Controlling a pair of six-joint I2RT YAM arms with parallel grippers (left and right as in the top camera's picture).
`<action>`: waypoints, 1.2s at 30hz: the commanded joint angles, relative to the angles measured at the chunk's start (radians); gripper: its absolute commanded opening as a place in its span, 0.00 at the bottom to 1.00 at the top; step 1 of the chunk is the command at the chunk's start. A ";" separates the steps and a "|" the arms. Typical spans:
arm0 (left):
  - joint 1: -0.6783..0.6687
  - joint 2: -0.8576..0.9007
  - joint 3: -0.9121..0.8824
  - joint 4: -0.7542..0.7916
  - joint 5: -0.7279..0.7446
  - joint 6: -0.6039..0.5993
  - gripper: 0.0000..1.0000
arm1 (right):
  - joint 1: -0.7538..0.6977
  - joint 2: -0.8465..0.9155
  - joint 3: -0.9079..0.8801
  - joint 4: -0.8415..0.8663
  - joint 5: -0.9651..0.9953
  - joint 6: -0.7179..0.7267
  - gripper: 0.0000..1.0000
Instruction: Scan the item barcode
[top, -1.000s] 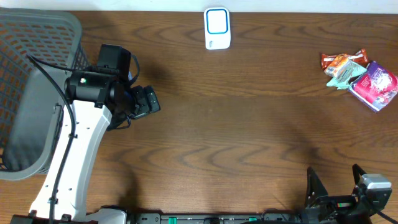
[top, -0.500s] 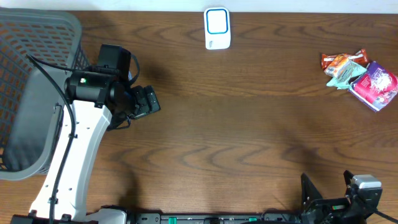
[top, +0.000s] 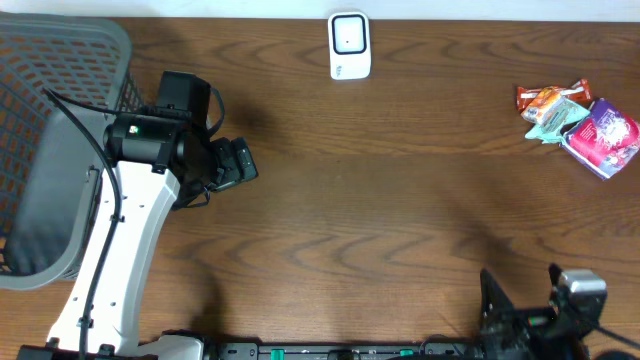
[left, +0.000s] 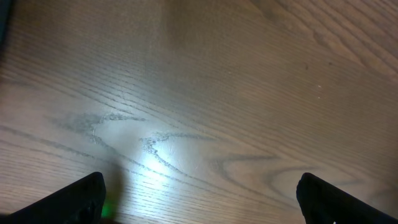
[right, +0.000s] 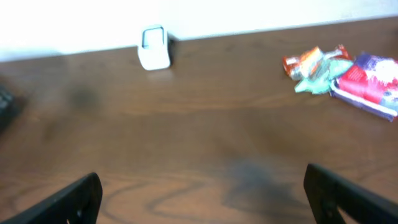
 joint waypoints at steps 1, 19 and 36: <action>0.003 0.003 0.007 0.000 -0.010 0.006 0.98 | -0.060 -0.007 -0.125 0.124 -0.023 -0.112 0.99; 0.003 0.003 0.007 0.000 -0.010 0.006 0.98 | -0.200 -0.120 -0.640 0.873 -0.251 -0.246 0.99; 0.003 0.003 0.007 0.000 -0.010 0.006 0.98 | -0.215 -0.120 -0.871 1.188 -0.193 -0.246 0.99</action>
